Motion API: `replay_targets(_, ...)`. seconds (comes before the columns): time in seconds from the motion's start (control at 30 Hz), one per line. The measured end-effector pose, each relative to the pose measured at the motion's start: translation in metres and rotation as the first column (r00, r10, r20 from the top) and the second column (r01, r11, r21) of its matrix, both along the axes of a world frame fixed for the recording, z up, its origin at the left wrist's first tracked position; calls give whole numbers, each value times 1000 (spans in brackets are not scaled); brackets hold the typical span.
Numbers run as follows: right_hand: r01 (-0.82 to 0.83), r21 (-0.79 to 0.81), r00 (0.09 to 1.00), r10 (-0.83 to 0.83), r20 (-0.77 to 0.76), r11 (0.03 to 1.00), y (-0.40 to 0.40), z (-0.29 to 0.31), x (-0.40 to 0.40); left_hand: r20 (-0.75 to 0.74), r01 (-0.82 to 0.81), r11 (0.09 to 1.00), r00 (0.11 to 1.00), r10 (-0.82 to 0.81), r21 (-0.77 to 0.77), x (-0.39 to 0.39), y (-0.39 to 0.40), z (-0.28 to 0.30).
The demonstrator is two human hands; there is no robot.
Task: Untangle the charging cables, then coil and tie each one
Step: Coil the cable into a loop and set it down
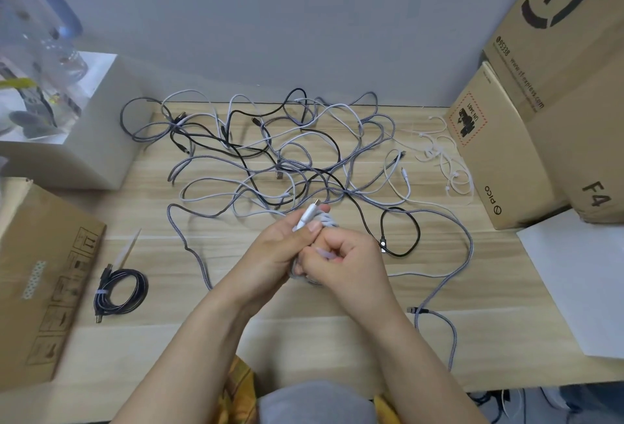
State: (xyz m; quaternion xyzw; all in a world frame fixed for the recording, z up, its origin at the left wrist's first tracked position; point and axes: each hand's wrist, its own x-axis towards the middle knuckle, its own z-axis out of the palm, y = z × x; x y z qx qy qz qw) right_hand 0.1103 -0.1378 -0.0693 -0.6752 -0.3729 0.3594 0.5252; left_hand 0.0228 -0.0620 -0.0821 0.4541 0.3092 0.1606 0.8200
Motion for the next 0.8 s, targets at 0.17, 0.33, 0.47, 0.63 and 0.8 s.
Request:
replay_targets(0.17,-28,53,971,40,-237,998,-3,9,7,70,-30,1000,997,30,8,5,-5,4)
replay_targets(0.33,-4,90,957,30,-290,996,-6,22,7,98,-50,999,994,49,13,7,-8,6)
replay_targets(0.47,-16,168,941,71,-331,986,-11,29,9,177,-55,998,983,54,2,6,-12,15)
replay_targets(0.63,-63,291,866,198,-460,955,-14,41,12,338,-42,999,940,40,-4,7,-15,27)
replay_targets(0.8,11,242,808,134,-574,970,-13,52,14,380,-144,986,910,163,-79,13,-21,31)
